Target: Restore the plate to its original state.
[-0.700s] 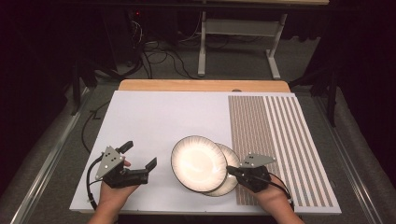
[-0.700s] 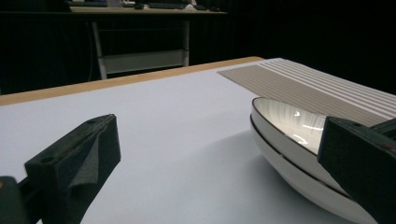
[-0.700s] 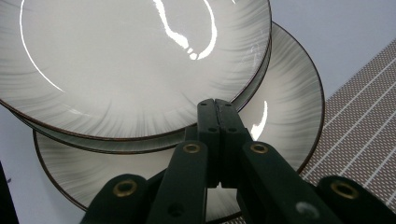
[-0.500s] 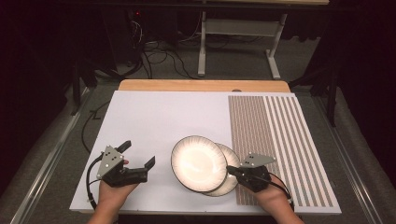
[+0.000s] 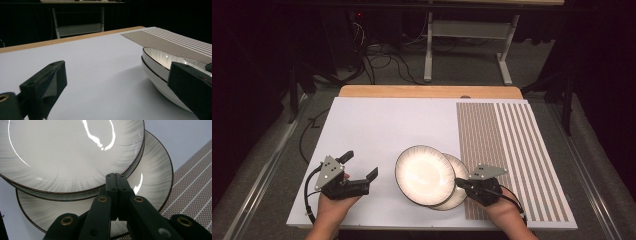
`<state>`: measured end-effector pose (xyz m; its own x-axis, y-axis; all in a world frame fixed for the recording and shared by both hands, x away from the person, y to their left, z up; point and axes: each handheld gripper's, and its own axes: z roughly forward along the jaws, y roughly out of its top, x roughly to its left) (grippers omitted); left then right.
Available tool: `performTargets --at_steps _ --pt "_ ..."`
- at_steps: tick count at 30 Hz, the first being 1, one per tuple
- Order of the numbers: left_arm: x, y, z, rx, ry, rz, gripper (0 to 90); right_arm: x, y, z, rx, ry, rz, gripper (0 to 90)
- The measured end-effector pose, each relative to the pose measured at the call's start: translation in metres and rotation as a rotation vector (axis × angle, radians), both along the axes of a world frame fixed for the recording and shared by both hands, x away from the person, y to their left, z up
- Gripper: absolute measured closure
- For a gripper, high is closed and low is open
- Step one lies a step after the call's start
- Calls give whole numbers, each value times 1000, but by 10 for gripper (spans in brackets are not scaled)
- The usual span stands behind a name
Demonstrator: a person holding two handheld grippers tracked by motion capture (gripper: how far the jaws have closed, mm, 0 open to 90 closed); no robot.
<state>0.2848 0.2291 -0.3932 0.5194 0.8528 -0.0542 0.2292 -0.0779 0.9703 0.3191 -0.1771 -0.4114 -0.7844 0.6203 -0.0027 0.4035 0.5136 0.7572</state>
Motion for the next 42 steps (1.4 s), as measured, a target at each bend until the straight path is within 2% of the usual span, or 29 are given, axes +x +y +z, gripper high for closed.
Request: performTargets --at_steps 7,12,17,20,33,42 --pt "-1 -2 1 5 -5 -5 2 0 0 0 -2 -3 0 900" --pt "-1 -3 2 3 14 -15 2 0 0 0 0 -3 1 900" --pt "-2 -4 3 12 10 -14 2 -1 0 0 -2 -5 2 900" --pt "-3 -5 4 6 -6 -20 2 -1 -1 0 -7 -9 -1 900" --pt "-3 -5 6 2 -2 -21 2 -1 -4 2 -1 -4 -9 900" --pt "-3 -6 5 17 -6 -23 2 0 -5 3 -7 -7 -6 900"
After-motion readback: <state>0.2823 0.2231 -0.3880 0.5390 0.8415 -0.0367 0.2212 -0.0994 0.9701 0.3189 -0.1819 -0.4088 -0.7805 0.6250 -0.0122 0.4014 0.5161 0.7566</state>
